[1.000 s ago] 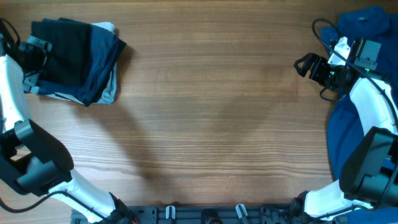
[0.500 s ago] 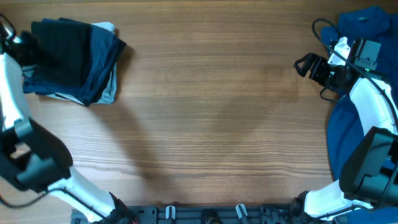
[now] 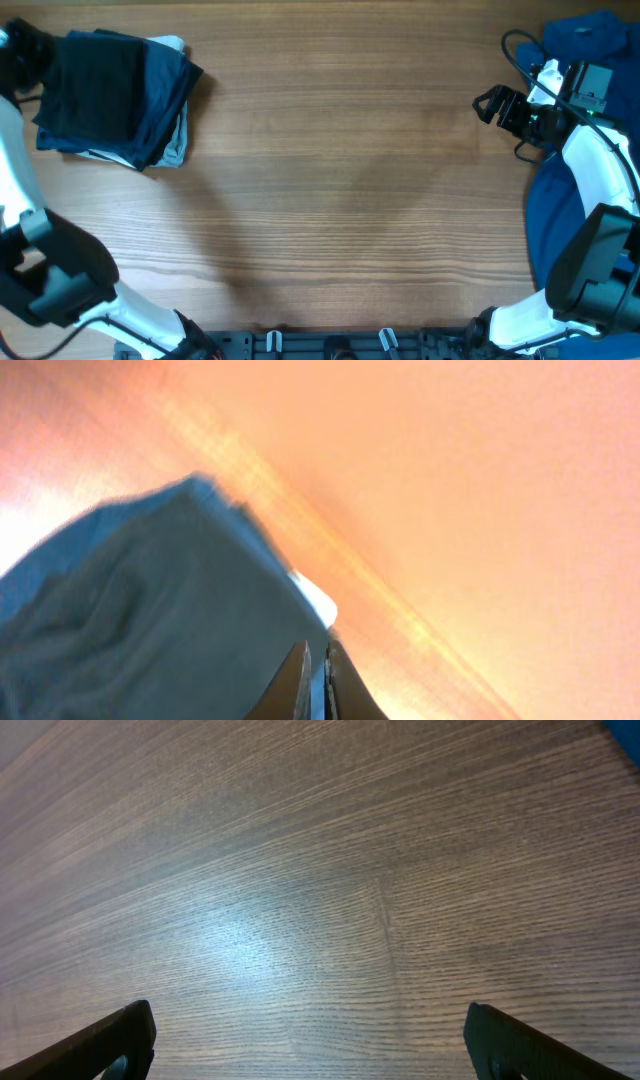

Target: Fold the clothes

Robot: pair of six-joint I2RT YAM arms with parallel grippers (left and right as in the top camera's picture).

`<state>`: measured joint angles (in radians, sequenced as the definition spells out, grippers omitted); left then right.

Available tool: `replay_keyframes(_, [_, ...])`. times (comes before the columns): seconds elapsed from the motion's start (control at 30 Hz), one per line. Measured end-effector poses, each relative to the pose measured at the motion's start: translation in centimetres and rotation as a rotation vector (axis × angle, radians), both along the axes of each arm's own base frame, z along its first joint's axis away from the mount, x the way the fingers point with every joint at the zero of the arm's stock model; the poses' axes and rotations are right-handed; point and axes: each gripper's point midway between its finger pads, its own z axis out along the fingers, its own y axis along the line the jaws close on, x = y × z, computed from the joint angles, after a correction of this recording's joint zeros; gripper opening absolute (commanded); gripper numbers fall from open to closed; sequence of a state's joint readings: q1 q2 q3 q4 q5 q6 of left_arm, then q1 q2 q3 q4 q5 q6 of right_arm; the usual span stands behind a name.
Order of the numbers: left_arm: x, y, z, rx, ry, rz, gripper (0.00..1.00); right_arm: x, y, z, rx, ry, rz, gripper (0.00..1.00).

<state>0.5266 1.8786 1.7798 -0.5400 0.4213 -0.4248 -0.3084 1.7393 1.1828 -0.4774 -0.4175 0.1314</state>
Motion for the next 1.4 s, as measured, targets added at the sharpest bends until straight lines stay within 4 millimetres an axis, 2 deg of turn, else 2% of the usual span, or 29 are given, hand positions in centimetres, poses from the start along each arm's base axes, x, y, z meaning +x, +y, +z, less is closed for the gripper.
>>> replay_keyframes(0.03, [0.4,0.1,1.3,0.02,-0.043,-0.006,0.08,0.0,0.0,0.0,0.0,0.0,0.0,1.0])
replay_keyframes(0.1, [1.5,0.5,-0.2,0.014,-0.042,-0.014,0.09,0.0,0.0,0.0,0.0,-0.001,0.0,1.0])
replay_keyframes(0.17, [3.1,0.9,-5.0,-0.038,0.005,-0.041,0.1,0.0,0.0,0.0,0.0,-0.001,0.0,1.0])
replay_keyframes(0.2, [4.5,0.4,-8.0,-0.09,0.005,-0.094,0.08,0.0,0.0,0.0,0.0,0.001,0.0,1.0])
replay_keyframes(0.27, [5.2,-0.5,-11.3,-0.167,0.02,-0.151,0.07,0.0,0.0,0.0,0.0,0.0,0.0,1.0])
replay_keyframes(0.3, [5.5,-1.1,-13.8,-0.233,0.042,-0.179,0.09,0.0,0.0,0.0,0.0,0.0,0.0,1.0])
replay_keyframes(0.37, [5.5,-1.6,-15.4,-0.284,0.056,-0.196,0.12,0.0,0.0,0.0,0.0,0.0,0.0,1.0])
replay_keyframes(0.43, [5.7,-1.7,-15.1,-0.303,0.034,-0.213,0.17,0.0,0.0,0.0,0.0,0.0,0.0,1.0])
replay_keyframes(0.53, [6.5,-2.4,-13.1,-0.324,-0.052,-0.27,0.17,0.0,0.0,0.0,0.0,0.0,0.0,1.0])
replay_keyframes(0.63, [6.1,-3.3,-10.5,-0.376,-0.074,-0.283,0.19,0.0,0.0,0.0,0.0,0.0,0.0,1.0])
replay_keyframes(0.67, [5.8,-4.3,-7.6,-0.38,-0.103,-0.299,0.2,0.0,0.0,0.0,0.0,0.0,0.0,1.0])
replay_keyframes(0.7, [5.6,-5.0,-6.3,-0.384,-0.113,-0.312,0.22,0.0,0.0,0.0,0.0,0.0,0.0,1.0])
replay_keyframes(0.77, [5.3,-8.4,-3.7,-0.414,-0.108,-0.364,0.24,0.0,0.0,0.0,0.0,0.0,0.0,1.0])
replay_keyframes(0.83, [5.6,-12.1,-3.8,-0.438,-0.075,-0.416,0.27,0.0,0.0,0.0,0.0,0.0,0.0,1.0])
replay_keyframes(0.87, [5.9,-14.2,-4.1,-0.443,-0.053,-0.44,0.31,0.0,0.0,0.0,0.0,0.0,0.0,1.0])
replay_keyframes(0.93, [6.6,-19.0,-4.7,-0.424,-0.014,-0.483,0.35,0.0,0.0,0.0,0.0,0.0,0.0,1.0])
replay_keyframes(1.0, [6.9,-23.0,-5.6,-0.397,0.031,-0.506,0.52,0.0,0.0,0.0,0.0,0.0,0.0,1.0])
replay_keyframes(1.07, [7.1,-26.8,-6.3,-0.344,0.063,-0.516,0.9,0.0,0.0,0.0,0.0,0.0,0.0,1.0])
replay_keyframes(1.1, [7.2,-28.2,-6.7,-0.32,0.074,-0.514,0.99,0.0,0.0,0.0,0.0,0.0,0.0,1.0])
replay_keyframes(1.17, [7.0,-30.9,-7.3,-0.275,0.099,-0.515,1.0,0.0,0.0,0.0,0.0,-0.001,0.0,1.0])
replay_keyframes(1.27, [6.7,-32.5,-8.0,-0.238,0.127,-0.505,1.0,0.1,0.0,0.0,-0.001,-0.003,0.0,1.0])
replay_keyframes(1.4, [6.8,-32.3,-8.2,-0.217,0.131,-0.483,1.0,0.1,0.0,0.0,-0.001,-0.003,0.0,1.0])
